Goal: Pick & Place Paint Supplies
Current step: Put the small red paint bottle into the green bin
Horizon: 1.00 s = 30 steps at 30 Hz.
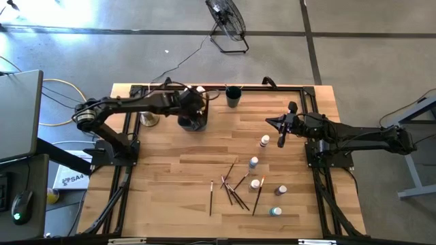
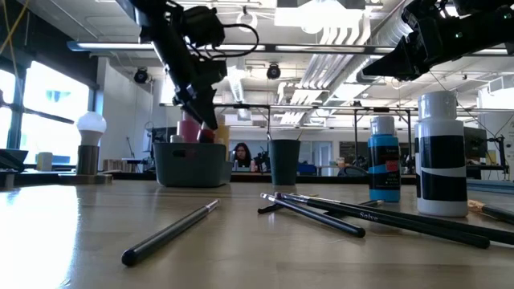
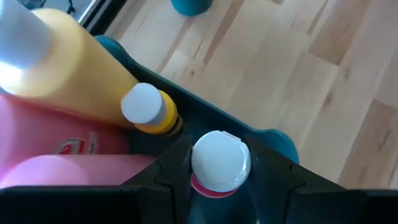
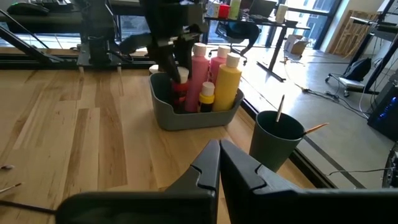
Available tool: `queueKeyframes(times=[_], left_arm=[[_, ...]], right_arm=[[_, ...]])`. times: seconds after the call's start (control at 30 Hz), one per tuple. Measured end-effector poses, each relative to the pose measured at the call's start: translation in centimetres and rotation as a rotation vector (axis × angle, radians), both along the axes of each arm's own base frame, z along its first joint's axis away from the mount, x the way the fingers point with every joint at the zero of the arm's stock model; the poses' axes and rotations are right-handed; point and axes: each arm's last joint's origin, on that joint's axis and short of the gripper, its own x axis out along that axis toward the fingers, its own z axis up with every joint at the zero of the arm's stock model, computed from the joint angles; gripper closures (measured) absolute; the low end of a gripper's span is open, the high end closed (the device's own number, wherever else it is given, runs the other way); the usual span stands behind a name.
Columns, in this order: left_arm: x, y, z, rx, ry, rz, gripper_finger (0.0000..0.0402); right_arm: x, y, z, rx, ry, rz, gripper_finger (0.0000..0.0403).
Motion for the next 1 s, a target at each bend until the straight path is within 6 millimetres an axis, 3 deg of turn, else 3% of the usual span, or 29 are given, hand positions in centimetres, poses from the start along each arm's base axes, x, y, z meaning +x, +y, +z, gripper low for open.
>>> queueKeyframes(times=[0.47, 0.77, 1.0], left_arm=[[-0.8, -0.1, -3.3, 0.057, -0.001, 0.065, 0.0278], [-0.9, 0.0, -3.4, 0.090, 0.008, 0.072, 0.0278], [-2.1, -0.4, -1.8, 0.112, -0.005, 0.083, 0.0278]], right_arm=[[0.0, 0.0, 0.0, 0.003, -0.002, -0.001, 0.0398], [0.0, 0.0, 0.0, 0.018, -0.009, -0.004, 0.0398], [0.0, 0.0, 0.0, 0.027, -0.011, -0.006, 0.0398]])
